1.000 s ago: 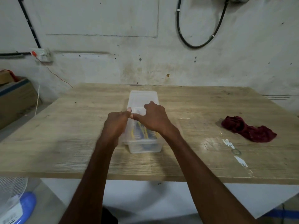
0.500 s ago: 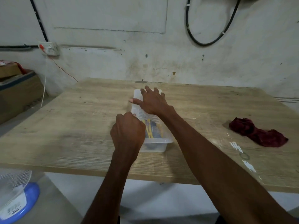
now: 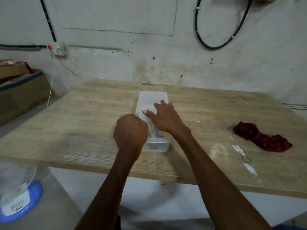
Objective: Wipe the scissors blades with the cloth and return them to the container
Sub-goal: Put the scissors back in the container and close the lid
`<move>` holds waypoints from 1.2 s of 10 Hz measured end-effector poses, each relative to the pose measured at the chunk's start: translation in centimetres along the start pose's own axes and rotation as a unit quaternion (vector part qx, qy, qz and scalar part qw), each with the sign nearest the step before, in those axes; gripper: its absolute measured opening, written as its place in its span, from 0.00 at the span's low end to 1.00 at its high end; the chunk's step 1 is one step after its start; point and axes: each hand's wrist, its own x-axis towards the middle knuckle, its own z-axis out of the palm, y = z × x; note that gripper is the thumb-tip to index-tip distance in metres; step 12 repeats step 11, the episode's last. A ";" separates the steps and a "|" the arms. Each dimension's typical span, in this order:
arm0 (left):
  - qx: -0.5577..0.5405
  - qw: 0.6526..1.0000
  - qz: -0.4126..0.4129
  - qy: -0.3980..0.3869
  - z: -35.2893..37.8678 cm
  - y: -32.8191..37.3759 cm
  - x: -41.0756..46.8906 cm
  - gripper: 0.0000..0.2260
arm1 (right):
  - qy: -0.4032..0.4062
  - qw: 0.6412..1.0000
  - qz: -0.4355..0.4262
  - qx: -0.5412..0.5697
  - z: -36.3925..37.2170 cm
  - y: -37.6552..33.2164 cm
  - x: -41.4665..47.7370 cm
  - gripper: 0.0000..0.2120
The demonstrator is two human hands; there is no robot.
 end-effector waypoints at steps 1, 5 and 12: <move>-0.001 1.000 -0.002 0.014 0.2 0.0 -0.2 0.15 | 0.018 0.998 0.015 0.058 0.7 0.3 -3.9 0.33; 0.111 0.989 0.081 -0.060 0.1 1.7 3.6 0.15 | -0.020 0.993 0.046 0.111 0.5 -2.2 -3.1 0.36; 0.115 0.985 0.035 -0.120 0.9 1.0 5.7 0.25 | -0.005 0.995 0.085 0.055 0.3 -4.0 -2.0 0.28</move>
